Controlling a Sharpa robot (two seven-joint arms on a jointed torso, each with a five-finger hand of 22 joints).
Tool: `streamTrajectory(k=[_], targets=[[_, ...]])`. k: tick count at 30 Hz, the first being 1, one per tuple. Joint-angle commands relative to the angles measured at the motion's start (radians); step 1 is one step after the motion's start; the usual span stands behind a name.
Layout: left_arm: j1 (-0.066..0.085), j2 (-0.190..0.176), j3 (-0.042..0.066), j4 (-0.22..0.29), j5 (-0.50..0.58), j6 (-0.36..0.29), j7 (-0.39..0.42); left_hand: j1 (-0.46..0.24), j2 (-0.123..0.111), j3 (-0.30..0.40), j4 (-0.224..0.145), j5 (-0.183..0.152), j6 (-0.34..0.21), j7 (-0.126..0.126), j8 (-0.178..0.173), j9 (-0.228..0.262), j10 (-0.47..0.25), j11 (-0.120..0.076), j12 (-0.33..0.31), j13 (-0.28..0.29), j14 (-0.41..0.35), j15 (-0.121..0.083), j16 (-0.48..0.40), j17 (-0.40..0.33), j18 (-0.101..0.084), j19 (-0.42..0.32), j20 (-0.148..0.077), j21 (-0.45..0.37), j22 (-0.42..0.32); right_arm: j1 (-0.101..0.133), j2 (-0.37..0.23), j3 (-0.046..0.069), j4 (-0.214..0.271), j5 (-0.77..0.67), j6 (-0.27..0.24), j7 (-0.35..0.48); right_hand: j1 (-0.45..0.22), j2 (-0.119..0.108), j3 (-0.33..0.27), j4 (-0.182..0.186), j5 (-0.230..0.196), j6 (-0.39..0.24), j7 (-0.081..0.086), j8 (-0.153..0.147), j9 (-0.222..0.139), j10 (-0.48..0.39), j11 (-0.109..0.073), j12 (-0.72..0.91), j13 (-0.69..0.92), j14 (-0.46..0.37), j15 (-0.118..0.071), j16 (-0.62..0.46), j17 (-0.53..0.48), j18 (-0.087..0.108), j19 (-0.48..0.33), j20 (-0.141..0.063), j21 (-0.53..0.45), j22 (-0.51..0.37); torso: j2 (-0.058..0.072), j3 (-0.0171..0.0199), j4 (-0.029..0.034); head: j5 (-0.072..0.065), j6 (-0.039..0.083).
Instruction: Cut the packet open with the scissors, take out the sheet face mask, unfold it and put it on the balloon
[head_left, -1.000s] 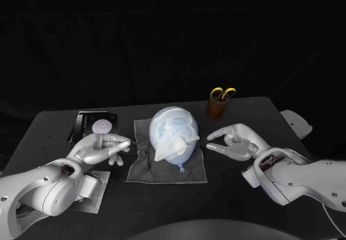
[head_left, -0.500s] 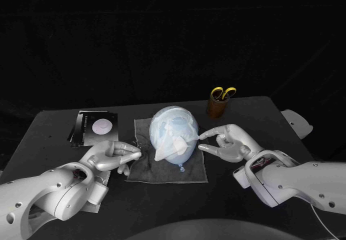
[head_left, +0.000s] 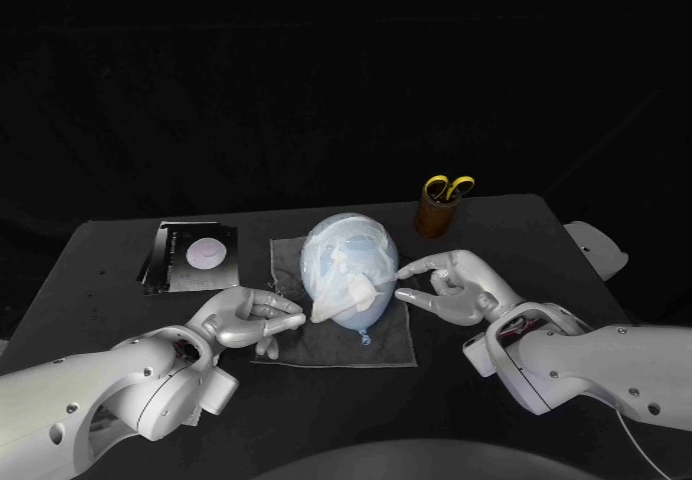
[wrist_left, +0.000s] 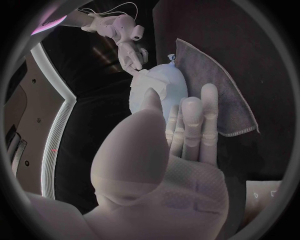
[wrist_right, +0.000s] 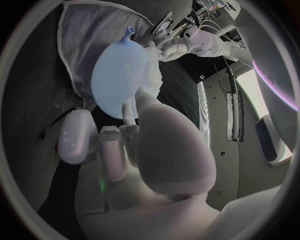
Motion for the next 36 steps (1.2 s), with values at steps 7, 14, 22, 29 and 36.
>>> streamTrajectory(k=[7,14,22,29,36], targets=[[-0.001,0.026,0.001,-0.006,0.002,-0.019,-0.019,-0.019,-0.002,-0.004,-0.001,-0.004,-0.018,-0.010,-0.010,-0.004,0.021,-0.011,0.014,0.004,0.008,-0.004,0.005,-0.002,0.015,-0.016,-0.002,0.016,0.011,-0.001,-0.003,0.000,-0.007,0.001,-0.031,0.007,0.008,0.010,-0.001,-0.006,-0.005,-0.003,0.001,-0.003,-0.002,0.070,0.008,0.000,0.223,0.103,0.007,0.005,0.263,0.002,-0.007,0.005,-0.002,0.111,-0.001,-0.0002,-0.0001,-0.004,0.000],[-0.006,0.038,0.002,-0.009,0.021,-0.031,-0.018,-0.018,0.001,-0.003,-0.002,-0.004,-0.013,-0.011,-0.007,-0.003,0.019,-0.012,0.014,0.003,0.008,-0.005,0.006,0.000,0.015,-0.019,-0.002,0.019,0.013,-0.001,0.007,0.000,-0.013,0.001,-0.031,0.004,0.008,0.011,-0.002,-0.005,-0.005,-0.002,0.001,-0.002,-0.001,0.070,0.008,0.000,0.223,0.103,0.007,0.005,0.263,0.002,-0.007,0.005,-0.002,0.111,0.000,0.0008,0.0016,-0.007,0.001],[-0.007,0.051,0.002,-0.012,0.030,-0.034,-0.018,-0.015,0.010,-0.004,-0.002,-0.004,0.014,-0.015,0.007,0.002,0.017,-0.014,0.018,0.004,0.005,-0.007,0.006,-0.002,0.014,-0.028,-0.004,0.030,0.021,-0.001,0.021,0.000,-0.023,0.002,-0.016,0.000,0.005,0.013,-0.004,-0.004,-0.007,0.001,0.001,-0.001,-0.001,0.070,0.008,0.001,0.224,0.103,0.007,0.005,0.263,0.002,-0.008,0.005,-0.006,0.110,-0.001,-0.0003,0.0001,-0.008,0.000],[-0.007,0.057,0.002,-0.011,0.036,-0.029,-0.012,-0.005,0.029,-0.009,-0.003,-0.004,0.057,-0.030,0.027,0.008,0.031,-0.025,0.031,0.007,0.006,-0.015,0.009,0.002,0.015,-0.039,-0.009,0.043,0.031,-0.003,0.031,0.000,-0.020,-0.003,0.008,-0.002,0.001,0.016,-0.011,-0.002,-0.009,0.012,-0.004,0.006,0.001,0.074,0.005,0.008,0.227,0.103,0.006,0.005,0.263,0.002,-0.007,0.006,0.000,0.114,-0.001,0.0002,0.0014,-0.007,-0.003],[-0.007,0.059,0.002,-0.010,0.039,-0.017,-0.008,-0.006,0.041,-0.019,-0.002,-0.004,0.082,-0.040,0.035,0.010,0.045,-0.034,0.040,0.009,0.006,-0.021,0.010,0.001,0.015,-0.045,-0.014,0.050,0.036,-0.004,0.030,0.001,-0.013,-0.013,0.009,-0.005,0.002,0.017,-0.012,-0.002,-0.009,0.015,-0.005,0.008,0.001,0.074,0.004,0.009,0.228,0.103,0.005,0.005,0.263,0.001,-0.005,0.006,0.004,0.116,-0.001,0.0001,-0.0001,-0.006,-0.003]])
